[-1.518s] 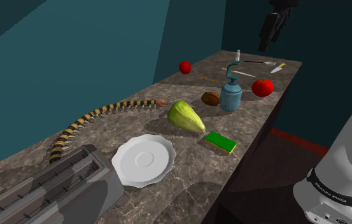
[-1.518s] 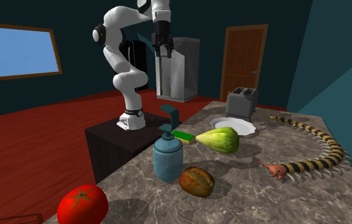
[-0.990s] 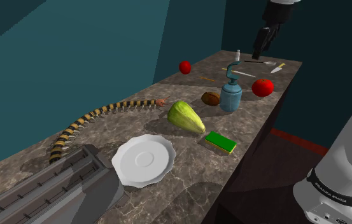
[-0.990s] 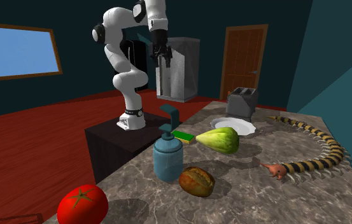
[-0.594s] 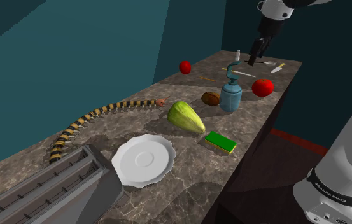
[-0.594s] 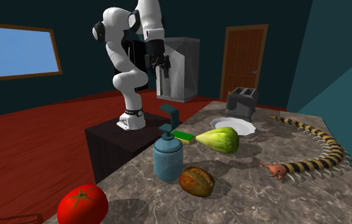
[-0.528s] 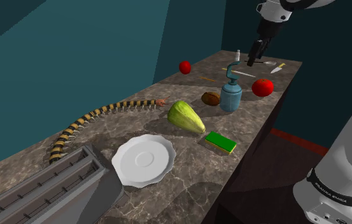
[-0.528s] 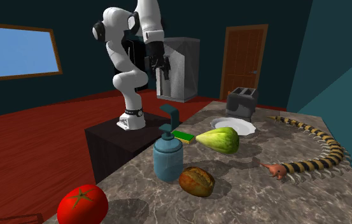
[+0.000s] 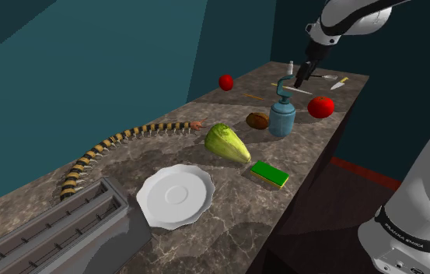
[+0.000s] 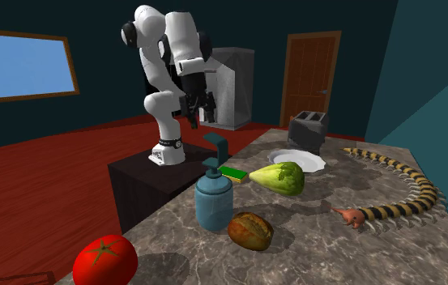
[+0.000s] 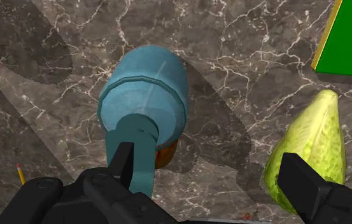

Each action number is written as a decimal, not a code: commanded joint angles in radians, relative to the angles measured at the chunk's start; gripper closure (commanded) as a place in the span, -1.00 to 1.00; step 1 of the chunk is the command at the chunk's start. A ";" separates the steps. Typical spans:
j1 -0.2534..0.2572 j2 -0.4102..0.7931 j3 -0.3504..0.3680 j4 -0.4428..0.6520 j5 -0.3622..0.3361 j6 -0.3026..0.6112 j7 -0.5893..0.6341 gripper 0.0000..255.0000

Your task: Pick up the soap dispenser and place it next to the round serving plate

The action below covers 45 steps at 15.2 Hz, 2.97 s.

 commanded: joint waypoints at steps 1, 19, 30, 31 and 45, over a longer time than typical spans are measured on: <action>0.022 0.076 -0.058 0.027 0.050 0.054 -0.073 -1.00; 0.098 0.374 -0.183 0.105 0.361 0.220 -0.354 -1.00; 0.098 0.374 -0.183 0.105 0.361 0.220 -0.354 1.00; 0.098 0.374 -0.183 0.105 0.361 0.220 -0.354 1.00; 0.086 0.266 -0.164 0.202 0.225 0.051 -0.235 1.00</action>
